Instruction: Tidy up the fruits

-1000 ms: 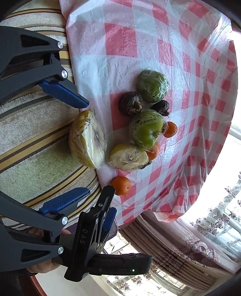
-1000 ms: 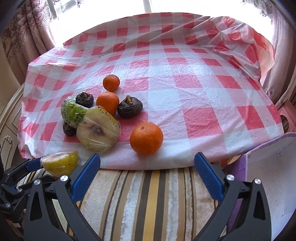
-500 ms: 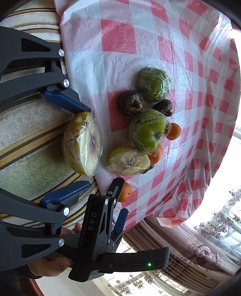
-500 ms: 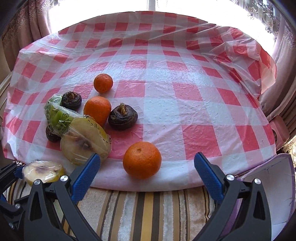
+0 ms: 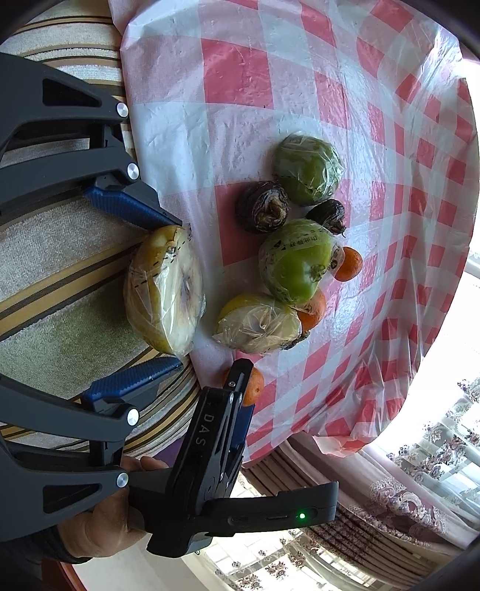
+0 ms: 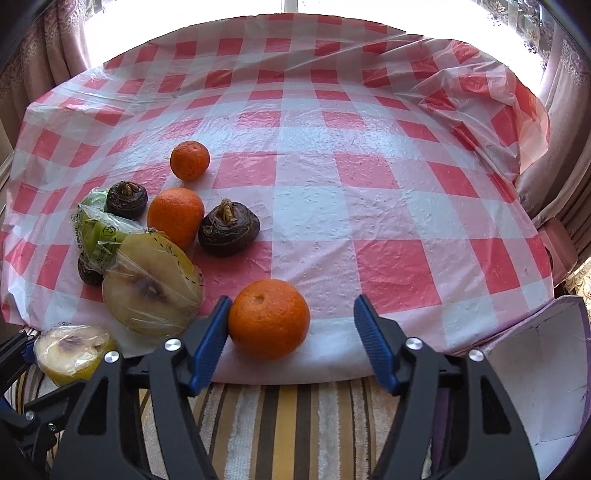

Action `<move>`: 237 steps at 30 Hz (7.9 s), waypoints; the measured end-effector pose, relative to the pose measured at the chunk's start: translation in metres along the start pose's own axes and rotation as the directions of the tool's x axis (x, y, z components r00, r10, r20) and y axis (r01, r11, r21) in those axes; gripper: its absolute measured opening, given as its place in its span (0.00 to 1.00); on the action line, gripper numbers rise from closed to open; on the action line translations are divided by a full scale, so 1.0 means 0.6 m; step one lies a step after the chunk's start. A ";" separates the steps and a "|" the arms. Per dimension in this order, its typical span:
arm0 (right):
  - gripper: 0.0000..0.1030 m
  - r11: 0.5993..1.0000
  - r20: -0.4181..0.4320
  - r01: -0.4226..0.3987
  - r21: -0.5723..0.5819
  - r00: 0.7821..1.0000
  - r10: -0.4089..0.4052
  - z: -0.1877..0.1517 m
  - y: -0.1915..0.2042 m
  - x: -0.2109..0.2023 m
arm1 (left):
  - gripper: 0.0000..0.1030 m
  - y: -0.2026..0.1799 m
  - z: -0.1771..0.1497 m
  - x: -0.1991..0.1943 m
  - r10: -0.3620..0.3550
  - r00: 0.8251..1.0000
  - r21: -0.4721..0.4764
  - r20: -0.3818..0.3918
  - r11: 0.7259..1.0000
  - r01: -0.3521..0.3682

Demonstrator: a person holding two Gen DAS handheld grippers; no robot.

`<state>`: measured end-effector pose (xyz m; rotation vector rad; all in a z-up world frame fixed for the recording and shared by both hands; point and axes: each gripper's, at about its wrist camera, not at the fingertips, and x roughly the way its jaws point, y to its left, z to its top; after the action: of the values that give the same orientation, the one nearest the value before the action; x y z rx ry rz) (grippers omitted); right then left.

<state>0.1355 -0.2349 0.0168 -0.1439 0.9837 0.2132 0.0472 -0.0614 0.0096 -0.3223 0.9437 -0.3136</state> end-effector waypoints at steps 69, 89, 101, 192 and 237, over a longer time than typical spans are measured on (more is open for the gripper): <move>0.40 0.912 -0.316 0.355 0.203 0.906 -0.283 -0.167 -0.481 0.061 | 0.59 -0.510 -0.076 0.352 0.251 0.951 0.833 -0.180 0.553 0.012; 0.92 0.892 -0.247 0.384 0.238 0.912 -0.327 -0.162 -0.496 0.051 | 0.85 -0.508 -0.061 0.344 0.198 0.971 0.831 -0.134 0.556 0.001; 0.98 0.831 0.116 0.352 0.432 0.891 -0.438 -0.147 -0.491 -0.147 | 0.86 -0.467 0.017 0.231 0.009 0.998 0.682 0.069 0.729 -0.054; 0.68 0.988 0.078 -0.151 0.037 0.986 0.147 -0.001 0.082 0.005 | 0.54 0.099 0.127 0.052 0.360 0.925 0.020 0.121 0.931 -0.365; 0.62 0.988 0.143 -0.133 0.074 0.982 0.122 -0.015 0.066 -0.022 | 0.53 0.097 0.115 0.001 0.384 0.889 -0.049 0.247 0.922 -0.385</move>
<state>0.1115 -0.1996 0.0220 0.0108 0.8634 0.2951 0.1115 0.0004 0.0233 -0.1617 0.7338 0.0925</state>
